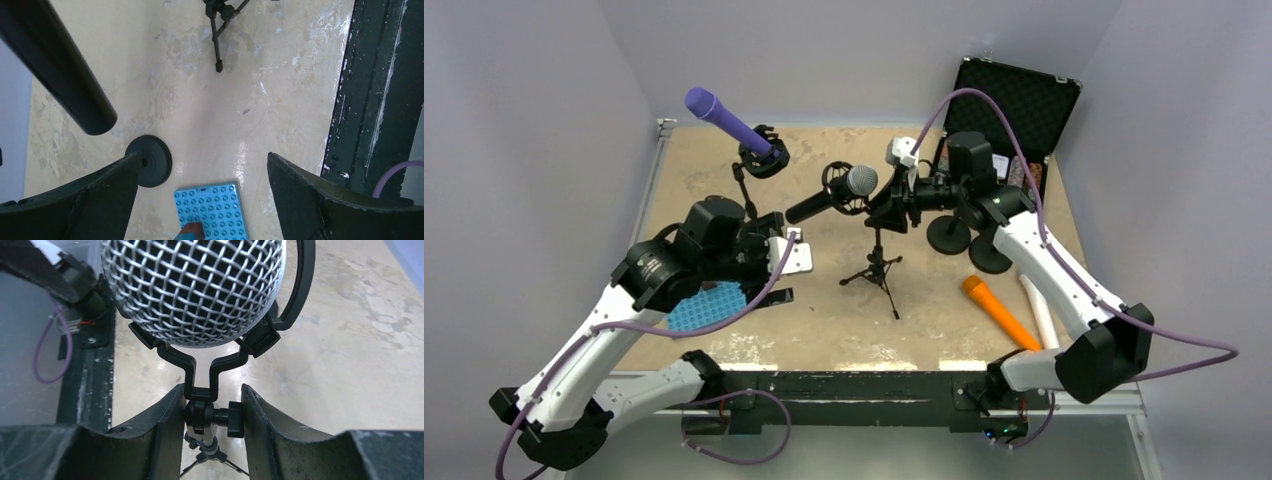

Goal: Remove the microphone from the stand

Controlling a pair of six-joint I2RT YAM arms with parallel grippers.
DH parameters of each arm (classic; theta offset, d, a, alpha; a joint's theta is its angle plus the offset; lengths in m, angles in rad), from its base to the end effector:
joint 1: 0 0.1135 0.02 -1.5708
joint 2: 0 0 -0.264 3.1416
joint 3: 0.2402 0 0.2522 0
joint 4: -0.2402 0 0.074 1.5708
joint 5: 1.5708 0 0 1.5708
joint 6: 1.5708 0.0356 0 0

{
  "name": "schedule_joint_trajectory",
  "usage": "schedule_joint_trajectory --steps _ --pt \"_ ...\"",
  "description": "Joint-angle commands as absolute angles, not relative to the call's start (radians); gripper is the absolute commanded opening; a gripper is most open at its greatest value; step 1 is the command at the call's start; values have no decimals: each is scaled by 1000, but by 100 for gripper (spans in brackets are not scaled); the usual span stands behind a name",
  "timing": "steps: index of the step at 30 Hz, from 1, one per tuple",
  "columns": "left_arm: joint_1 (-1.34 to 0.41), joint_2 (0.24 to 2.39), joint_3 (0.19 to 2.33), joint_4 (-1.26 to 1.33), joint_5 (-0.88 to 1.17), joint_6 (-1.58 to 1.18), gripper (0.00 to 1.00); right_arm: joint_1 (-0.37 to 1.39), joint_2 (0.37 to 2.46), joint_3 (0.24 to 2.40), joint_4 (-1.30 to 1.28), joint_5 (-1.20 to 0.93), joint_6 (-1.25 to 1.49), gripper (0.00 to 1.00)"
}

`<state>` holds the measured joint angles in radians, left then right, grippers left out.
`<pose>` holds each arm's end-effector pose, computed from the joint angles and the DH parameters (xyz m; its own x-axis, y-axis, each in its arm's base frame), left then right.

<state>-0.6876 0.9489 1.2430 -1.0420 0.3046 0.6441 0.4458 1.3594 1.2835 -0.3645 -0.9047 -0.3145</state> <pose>0.1187 -0.1113 0.3831 0.0453 0.7040 -0.7087 0.9356 0.2187 0.2771 0.2588 0.1547 0.3719 -0.0849 -0.2524 -0.9639 -0.9826 0.1817 0.0389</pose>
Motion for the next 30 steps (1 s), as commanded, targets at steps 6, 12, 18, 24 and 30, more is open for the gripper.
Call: schedule_joint_trajectory --steps 6,12,18,24,30 --pt "-684 878 1313 -1142 268 674 100 517 1253 1230 -226 -1016 -258 0" --pt "-683 862 1338 -1177 212 687 100 590 1264 1228 -192 -1001 -233 0" --pt "-683 864 1352 -1225 211 706 100 655 1284 1213 -108 -1004 -212 0" --pt "-683 873 1342 -1229 205 715 100 687 1298 1173 -53 -985 -251 0" --pt "-681 862 1321 -1235 191 722 100 689 1315 1124 -40 -996 -277 0"
